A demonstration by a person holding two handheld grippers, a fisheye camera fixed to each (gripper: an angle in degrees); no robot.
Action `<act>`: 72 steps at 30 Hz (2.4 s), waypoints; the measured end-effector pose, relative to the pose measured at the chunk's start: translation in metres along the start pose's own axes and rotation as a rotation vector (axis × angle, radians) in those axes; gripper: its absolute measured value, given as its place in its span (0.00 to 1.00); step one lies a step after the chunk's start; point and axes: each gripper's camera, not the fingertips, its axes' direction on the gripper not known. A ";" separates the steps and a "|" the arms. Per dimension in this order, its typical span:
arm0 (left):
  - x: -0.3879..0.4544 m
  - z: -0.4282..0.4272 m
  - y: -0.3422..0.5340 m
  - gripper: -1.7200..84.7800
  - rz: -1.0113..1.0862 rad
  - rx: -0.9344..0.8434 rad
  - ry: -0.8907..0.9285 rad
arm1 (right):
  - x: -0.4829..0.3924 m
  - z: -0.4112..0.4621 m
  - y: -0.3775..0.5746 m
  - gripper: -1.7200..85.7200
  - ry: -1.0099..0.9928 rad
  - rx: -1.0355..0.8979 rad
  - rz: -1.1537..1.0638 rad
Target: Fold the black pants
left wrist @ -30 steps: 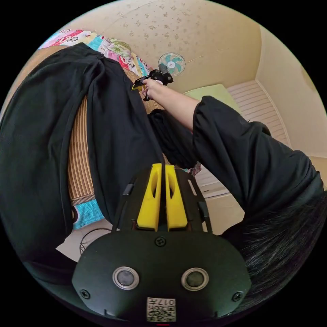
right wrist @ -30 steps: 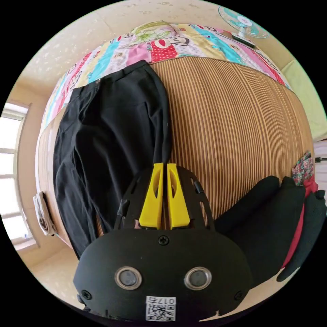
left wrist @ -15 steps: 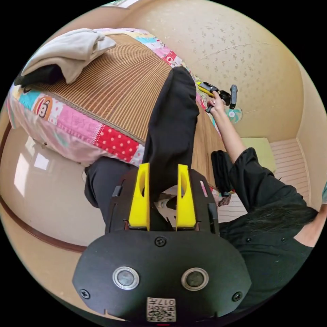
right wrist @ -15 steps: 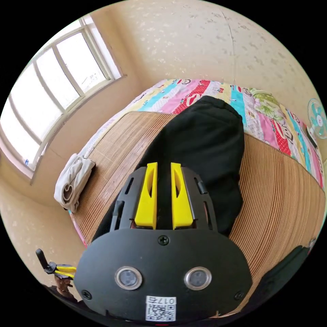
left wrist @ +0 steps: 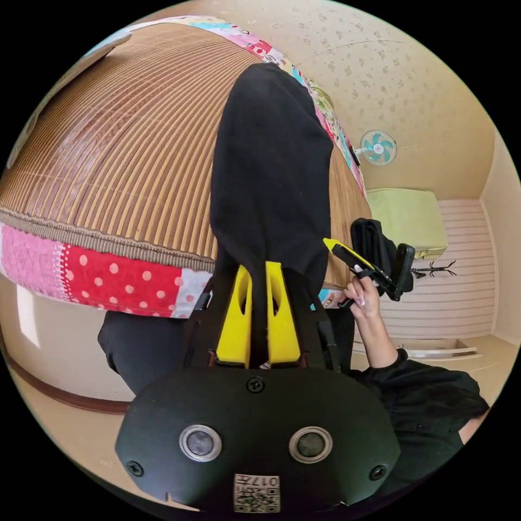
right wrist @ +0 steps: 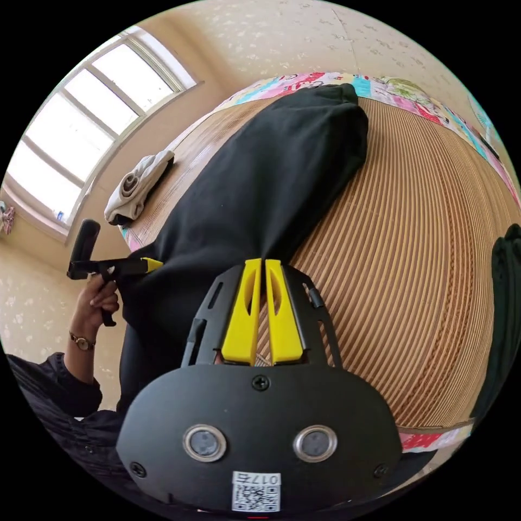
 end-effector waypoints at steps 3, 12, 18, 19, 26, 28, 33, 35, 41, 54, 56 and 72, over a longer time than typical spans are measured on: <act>0.034 0.034 0.023 0.07 0.057 -0.058 0.062 | 0.043 -0.042 0.021 0.04 -0.066 0.002 0.113; 0.092 0.130 0.108 0.12 0.110 -0.336 0.233 | 0.123 -0.111 0.132 0.07 -0.061 -0.085 0.155; 0.087 0.087 0.067 0.14 0.056 -0.077 0.118 | 0.149 -0.135 0.086 0.15 -0.154 0.115 0.179; 0.092 0.080 0.057 0.13 0.065 -0.062 0.126 | 0.152 -0.135 0.071 0.15 -0.159 0.121 0.175; 0.123 0.076 0.058 0.12 0.080 0.006 0.117 | 0.190 -0.088 -0.103 0.12 -0.138 0.058 0.255; 0.120 0.082 0.067 0.12 0.061 -0.007 0.130 | 0.196 -0.077 -0.126 0.06 -0.138 -0.040 0.249; 0.101 0.080 0.090 0.12 0.042 0.048 0.133 | 0.235 -0.119 -0.093 0.04 -0.108 0.195 0.314; 0.087 0.087 0.091 0.13 0.015 0.057 0.100 | 0.247 -0.111 -0.076 0.05 -0.051 0.120 0.337; 0.083 0.107 0.072 0.15 0.075 0.090 0.040 | 0.197 -0.127 0.026 0.11 -0.231 0.085 0.063; 0.097 0.167 0.084 0.13 -0.004 0.063 -0.009 | 0.148 -0.140 0.142 0.07 -0.067 0.122 0.131; 0.103 0.164 0.086 0.07 -0.013 0.039 -0.058 | 0.156 -0.154 0.145 0.06 -0.128 0.142 0.150; 0.093 0.147 0.112 0.17 0.077 0.100 0.128 | 0.261 -0.190 0.138 0.16 -0.369 0.070 0.252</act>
